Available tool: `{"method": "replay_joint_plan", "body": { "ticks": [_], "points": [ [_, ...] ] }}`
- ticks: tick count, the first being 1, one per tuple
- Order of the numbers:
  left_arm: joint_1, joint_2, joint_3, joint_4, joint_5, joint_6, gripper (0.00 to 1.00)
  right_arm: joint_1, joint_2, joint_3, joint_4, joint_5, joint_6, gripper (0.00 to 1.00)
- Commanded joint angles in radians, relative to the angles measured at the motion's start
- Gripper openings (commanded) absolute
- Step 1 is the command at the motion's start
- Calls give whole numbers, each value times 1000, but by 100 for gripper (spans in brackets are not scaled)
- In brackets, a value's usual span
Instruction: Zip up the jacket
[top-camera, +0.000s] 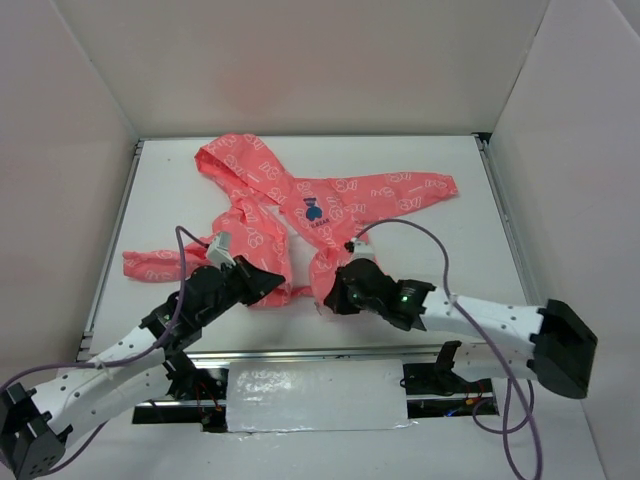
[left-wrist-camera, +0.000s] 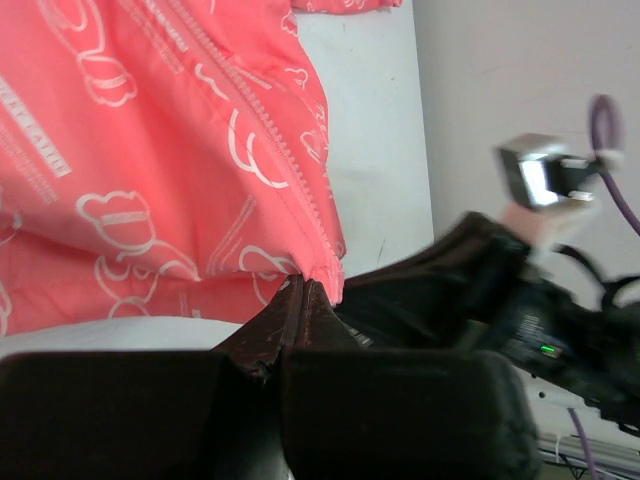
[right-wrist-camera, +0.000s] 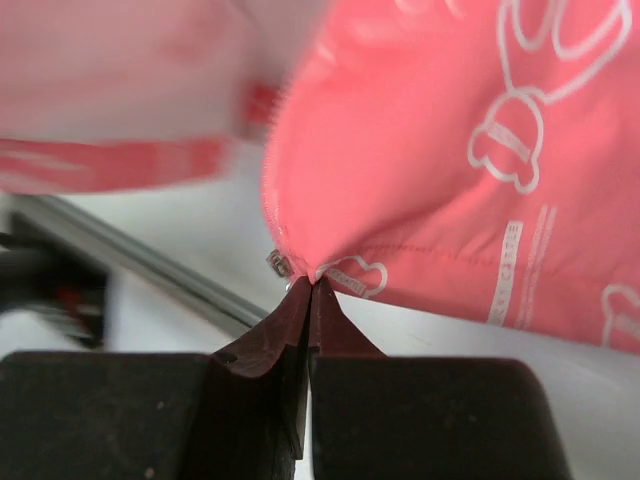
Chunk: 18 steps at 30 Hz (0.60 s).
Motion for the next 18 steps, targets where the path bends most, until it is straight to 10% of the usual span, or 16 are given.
{"method": "replay_joint_plan", "body": {
  "ticks": [1,18],
  "points": [
    [-3,59,98,104,-12,6,0,7,-147,51,166,95,-8,0],
    [-12,170,207,374,-78,93,0,-23,-382,-41,594,125,-2,0]
  ]
}}
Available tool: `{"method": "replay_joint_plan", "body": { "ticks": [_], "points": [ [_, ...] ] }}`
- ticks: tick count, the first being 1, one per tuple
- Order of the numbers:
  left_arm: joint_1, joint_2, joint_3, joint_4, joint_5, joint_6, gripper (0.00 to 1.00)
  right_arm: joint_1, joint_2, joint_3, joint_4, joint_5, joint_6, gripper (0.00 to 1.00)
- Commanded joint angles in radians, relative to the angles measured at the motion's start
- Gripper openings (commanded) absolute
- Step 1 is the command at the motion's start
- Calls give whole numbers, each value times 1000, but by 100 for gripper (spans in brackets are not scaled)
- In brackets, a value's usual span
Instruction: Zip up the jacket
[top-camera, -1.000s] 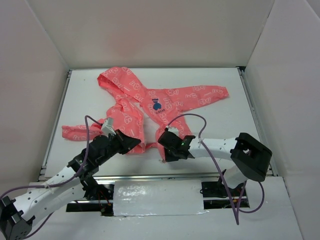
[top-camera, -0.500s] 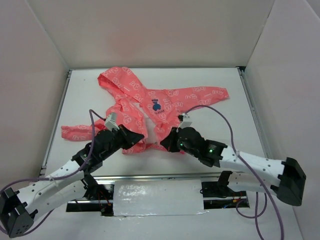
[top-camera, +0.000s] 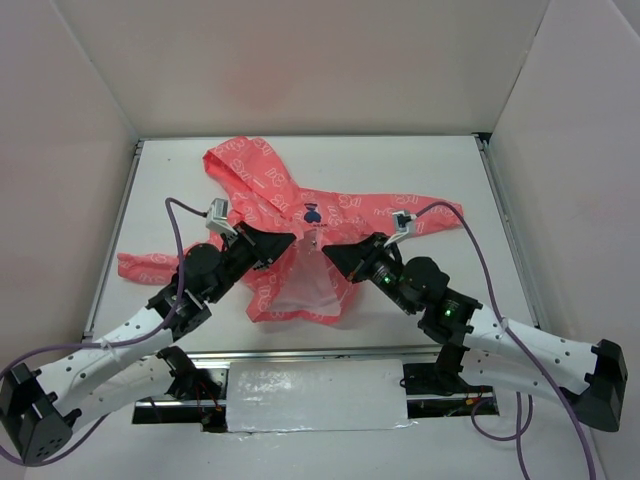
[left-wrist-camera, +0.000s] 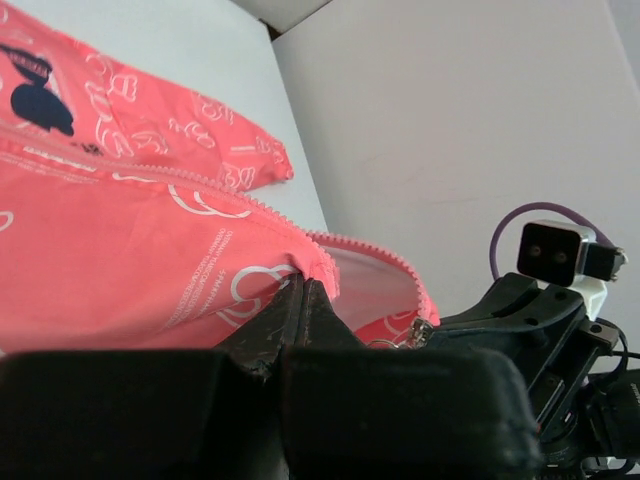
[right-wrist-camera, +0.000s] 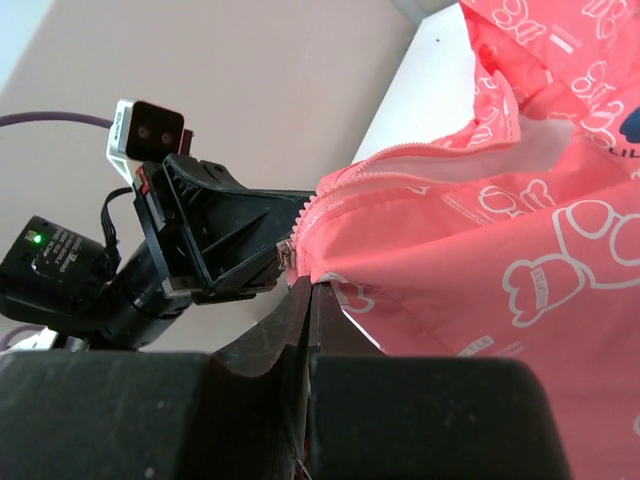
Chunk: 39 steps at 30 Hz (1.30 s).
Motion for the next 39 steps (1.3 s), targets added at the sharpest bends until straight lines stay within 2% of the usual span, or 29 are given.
{"method": "replay_joint_plan", "body": {
  "ticks": [1,10,18,22,31,39],
  "points": [
    [-17,-13,3,153,-25,67,0,-22,11,5,120,-27,11,0],
    [-31,-29,-31,216,0,146,0,-73,18,7,92,-205,46,0],
    [-31,-31,-8,181,60,182,0,-120,2,-4,25,-326,44,0],
    [-31,-45,-25,198,59,193,0,-182,4,-33,72,-437,72,0],
    [-31,-48,3,164,82,219,0,-188,8,8,40,-481,61,0],
    [-29,-51,-35,201,116,213,0,-219,10,11,40,-497,64,0]
  ]
}}
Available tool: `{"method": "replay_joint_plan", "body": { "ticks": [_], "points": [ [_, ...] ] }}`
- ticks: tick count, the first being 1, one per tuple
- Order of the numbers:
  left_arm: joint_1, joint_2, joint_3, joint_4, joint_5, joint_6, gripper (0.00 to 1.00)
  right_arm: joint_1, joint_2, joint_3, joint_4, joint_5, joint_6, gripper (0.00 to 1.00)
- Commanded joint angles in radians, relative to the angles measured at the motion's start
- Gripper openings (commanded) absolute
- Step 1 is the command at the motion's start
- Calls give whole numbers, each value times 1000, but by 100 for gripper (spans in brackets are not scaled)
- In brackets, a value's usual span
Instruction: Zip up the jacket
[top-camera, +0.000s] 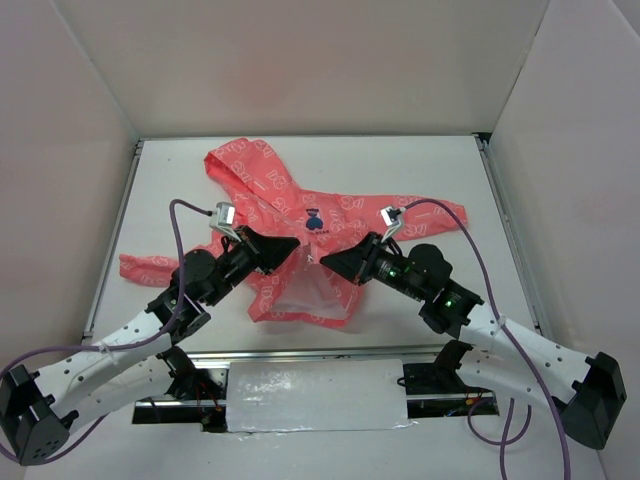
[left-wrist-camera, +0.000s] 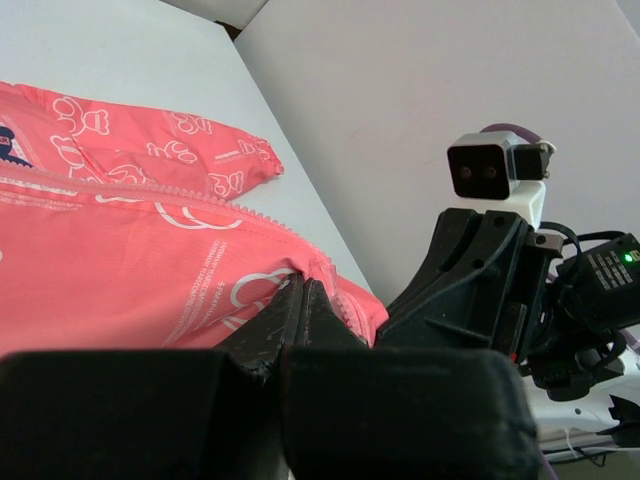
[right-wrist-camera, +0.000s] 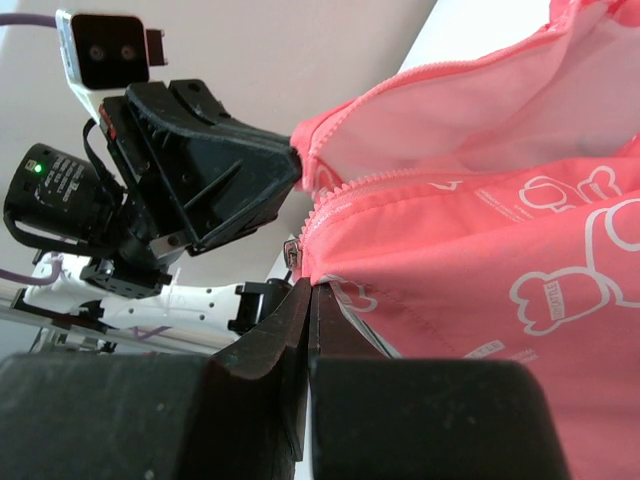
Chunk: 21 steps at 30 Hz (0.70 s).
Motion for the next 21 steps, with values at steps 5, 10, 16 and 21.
{"method": "replay_joint_plan", "body": {
  "ticks": [5,10,16,21],
  "points": [
    [-5,-31,-11,97,55,12,0,-41,-11,46,28,-34,-3,0],
    [-5,-27,-8,97,69,10,0,-54,8,58,35,-52,-3,0],
    [-5,-25,-16,97,69,8,0,-54,8,51,54,-47,6,0],
    [-5,-11,-20,102,69,5,0,-54,11,58,42,-46,2,0]
  ]
}}
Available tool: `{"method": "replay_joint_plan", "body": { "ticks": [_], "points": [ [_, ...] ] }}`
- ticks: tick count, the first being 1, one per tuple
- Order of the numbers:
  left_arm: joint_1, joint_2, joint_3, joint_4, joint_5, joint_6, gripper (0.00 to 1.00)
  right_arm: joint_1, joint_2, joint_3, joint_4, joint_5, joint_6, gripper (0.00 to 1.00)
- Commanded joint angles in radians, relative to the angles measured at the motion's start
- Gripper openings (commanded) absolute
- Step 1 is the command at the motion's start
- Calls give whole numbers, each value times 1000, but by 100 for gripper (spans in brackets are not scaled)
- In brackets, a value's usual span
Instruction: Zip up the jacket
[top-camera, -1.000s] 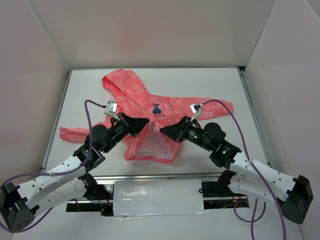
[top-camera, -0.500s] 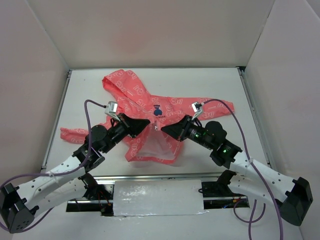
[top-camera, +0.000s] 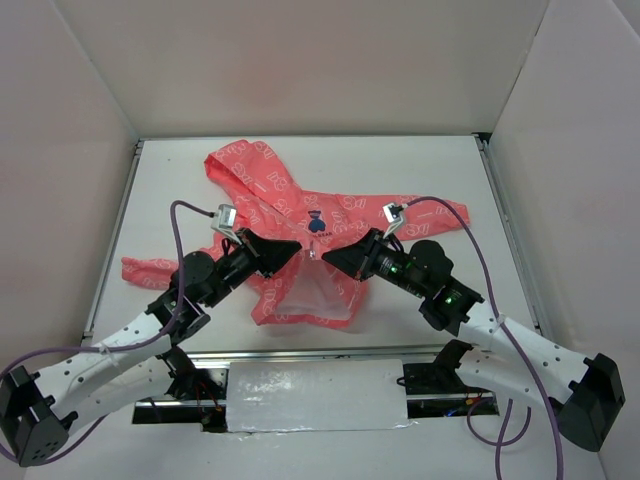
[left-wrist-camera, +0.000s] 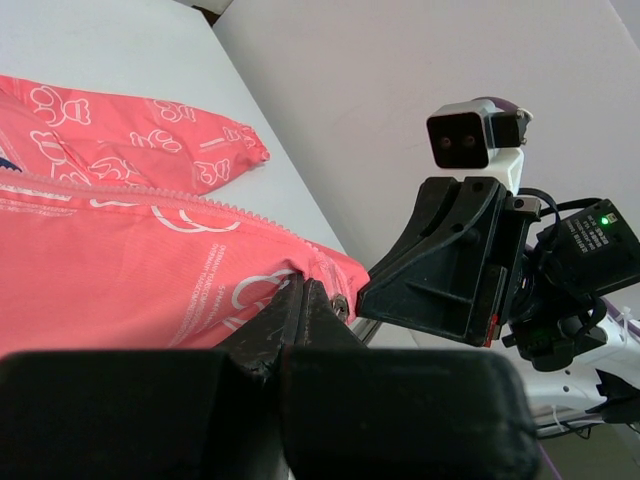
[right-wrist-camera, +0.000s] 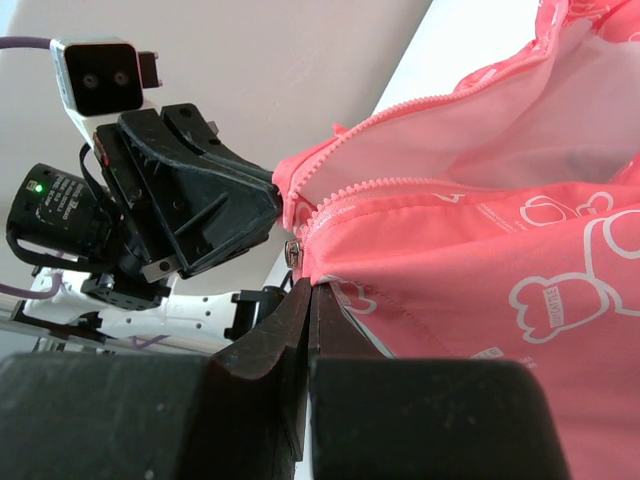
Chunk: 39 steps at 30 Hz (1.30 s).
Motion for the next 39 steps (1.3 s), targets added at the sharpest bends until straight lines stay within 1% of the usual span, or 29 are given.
{"method": "replay_joint_plan", "body": {
  "ticks": [1,22,27,39],
  "points": [
    [-4,0,-3,84,17,8,0,-9,-5,54,40,-13,-2,0],
    [-4,21,-40,152,17,-45,0,-16,6,40,78,-13,23,0],
    [-4,27,-43,170,35,-52,0,-20,8,45,74,-8,24,0],
    [-5,26,-71,227,48,-100,0,-20,3,17,91,52,43,0]
  ]
}}
